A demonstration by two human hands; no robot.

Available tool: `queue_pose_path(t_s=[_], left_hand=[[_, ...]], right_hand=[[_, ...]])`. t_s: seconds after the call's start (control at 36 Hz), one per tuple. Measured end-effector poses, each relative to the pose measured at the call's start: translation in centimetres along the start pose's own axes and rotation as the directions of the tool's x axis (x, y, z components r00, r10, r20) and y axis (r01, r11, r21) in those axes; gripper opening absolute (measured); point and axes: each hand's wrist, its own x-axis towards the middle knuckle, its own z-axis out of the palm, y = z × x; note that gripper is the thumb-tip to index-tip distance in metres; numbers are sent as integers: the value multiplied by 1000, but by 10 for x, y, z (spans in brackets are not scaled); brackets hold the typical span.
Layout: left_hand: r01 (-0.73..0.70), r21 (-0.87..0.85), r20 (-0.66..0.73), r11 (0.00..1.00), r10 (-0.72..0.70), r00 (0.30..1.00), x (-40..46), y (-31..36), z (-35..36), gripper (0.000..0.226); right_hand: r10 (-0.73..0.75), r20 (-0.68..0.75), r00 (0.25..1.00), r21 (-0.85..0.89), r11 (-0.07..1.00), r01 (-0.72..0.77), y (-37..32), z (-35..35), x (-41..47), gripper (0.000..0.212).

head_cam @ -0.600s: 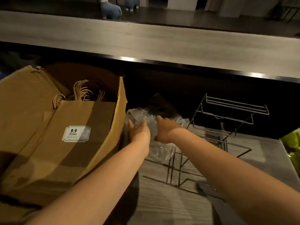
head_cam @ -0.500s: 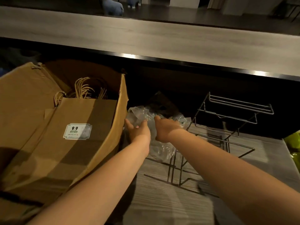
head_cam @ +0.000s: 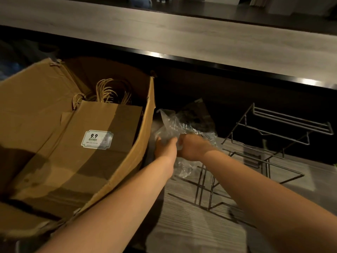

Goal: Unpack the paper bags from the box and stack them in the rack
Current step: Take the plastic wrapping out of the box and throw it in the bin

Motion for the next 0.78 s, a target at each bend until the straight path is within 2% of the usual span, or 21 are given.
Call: queue_pose_path(t_s=[0.08, 0.25, 0.31, 0.42, 0.44, 0.56, 0.64, 0.69, 0.72, 0.78], left_hand=[[26, -2, -4, 1000, -26, 1000, 2, -3, 1, 62], [54, -21, 14, 998, -54, 998, 1, -9, -1, 75], [55, -36, 6, 998, -54, 998, -1, -10, -2, 91], [21, -90, 9, 996, -20, 1000, 0, -13, -3, 149], [28, -78, 22, 997, -27, 999, 2, -14, -4, 155], [38, -64, 71, 997, -33, 997, 5, -17, -7, 130], [86, -67, 92, 994, -80, 993, 7, -20, -7, 143], [144, -8, 127, 989, -142, 982, 4, -19, -7, 137], [167, 25, 143, 986, -169, 975, 0, -18, -8, 116], [155, 80, 192, 985, -168, 967, -12, -11, -12, 48]], right_hand=[[6, 26, 1000, -63, 998, -4, -5, 6, -2, 24], [-22, 32, 999, 250, 968, 13, -5, 2, -11, 20], [-58, 28, 998, 287, 957, 47, -7, -2, -16, 21], [-111, 78, 991, 283, 955, 85, -11, -4, -24, 28], [-119, 106, 987, 285, 955, 85, -12, -2, -27, 33], [-155, 197, 968, 300, 950, 91, -11, 1, -40, 44], [-165, 217, 962, 345, 935, 82, -10, 3, -49, 40], [-177, 211, 961, 368, 926, 89, -12, 4, -54, 41], [-184, 203, 962, 381, 920, 96, -13, 6, -56, 39], [-196, 178, 964, 389, 914, 114, -13, 7, -62, 33]])
